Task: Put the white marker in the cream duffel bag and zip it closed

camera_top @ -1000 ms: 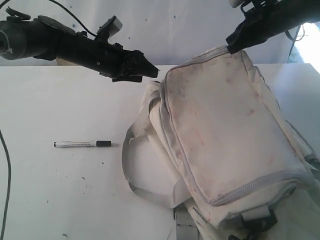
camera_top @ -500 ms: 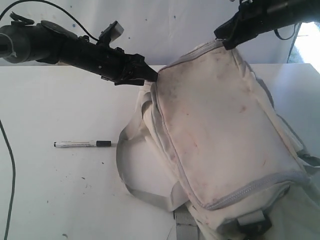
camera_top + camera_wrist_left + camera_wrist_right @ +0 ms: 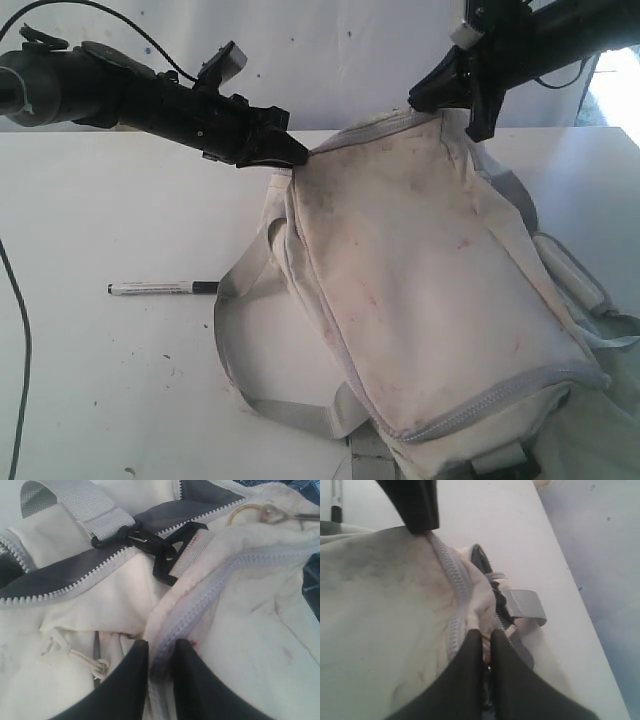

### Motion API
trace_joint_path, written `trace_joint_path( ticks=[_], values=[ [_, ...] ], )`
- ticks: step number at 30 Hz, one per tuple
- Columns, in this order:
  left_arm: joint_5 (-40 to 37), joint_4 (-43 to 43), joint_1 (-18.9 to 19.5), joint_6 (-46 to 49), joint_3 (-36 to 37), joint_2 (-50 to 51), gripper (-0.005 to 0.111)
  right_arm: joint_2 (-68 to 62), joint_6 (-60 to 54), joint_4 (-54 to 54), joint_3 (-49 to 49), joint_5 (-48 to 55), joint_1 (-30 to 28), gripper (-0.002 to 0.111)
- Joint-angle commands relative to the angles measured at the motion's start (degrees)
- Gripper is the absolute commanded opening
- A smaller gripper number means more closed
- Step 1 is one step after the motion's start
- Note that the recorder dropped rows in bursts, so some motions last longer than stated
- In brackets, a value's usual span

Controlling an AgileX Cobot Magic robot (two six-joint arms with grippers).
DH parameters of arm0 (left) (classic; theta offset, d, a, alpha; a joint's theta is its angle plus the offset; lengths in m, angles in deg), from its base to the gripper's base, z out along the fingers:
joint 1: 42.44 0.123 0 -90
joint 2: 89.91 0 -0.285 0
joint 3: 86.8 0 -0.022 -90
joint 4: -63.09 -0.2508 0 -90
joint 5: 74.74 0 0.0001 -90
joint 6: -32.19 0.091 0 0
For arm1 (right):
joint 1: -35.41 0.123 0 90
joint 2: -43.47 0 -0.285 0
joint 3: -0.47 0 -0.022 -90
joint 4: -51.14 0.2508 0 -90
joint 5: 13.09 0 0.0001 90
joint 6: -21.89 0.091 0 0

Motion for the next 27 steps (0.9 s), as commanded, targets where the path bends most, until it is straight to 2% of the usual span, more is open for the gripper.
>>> trace_joint_path(
  ticks=[1,9,16,20,25,27],
  values=[
    [0.5,0.6,-0.2,-0.2,-0.2,0.0,0.019,0.7,-2.4,-2.9,0.4,7.2,0.0,0.0],
    [1.6,0.1,-0.2,-0.2,-0.2,1.8,0.019,0.5,4.4,-16.8,0.0,7.2,0.0,0.0],
    [1.4,0.3,-0.2,-0.2,-0.2,1.9,0.019,-1.2,12.8,-17.5,0.0,7.2,0.0,0.0],
    [2.0,0.3,-0.2,-0.2,-0.2,1.9,0.019,-0.8,13.5,-12.4,0.1,7.2,0.0,0.0],
    [2.0,0.3,-0.2,-0.2,-0.2,1.9,0.019,-0.3,13.6,3.7,0.1,7.2,0.0,0.0],
    [2.0,0.3,-0.2,-0.2,-0.2,1.9,0.019,-0.3,13.6,6.2,0.1,7.2,0.0,0.0]
  ],
)
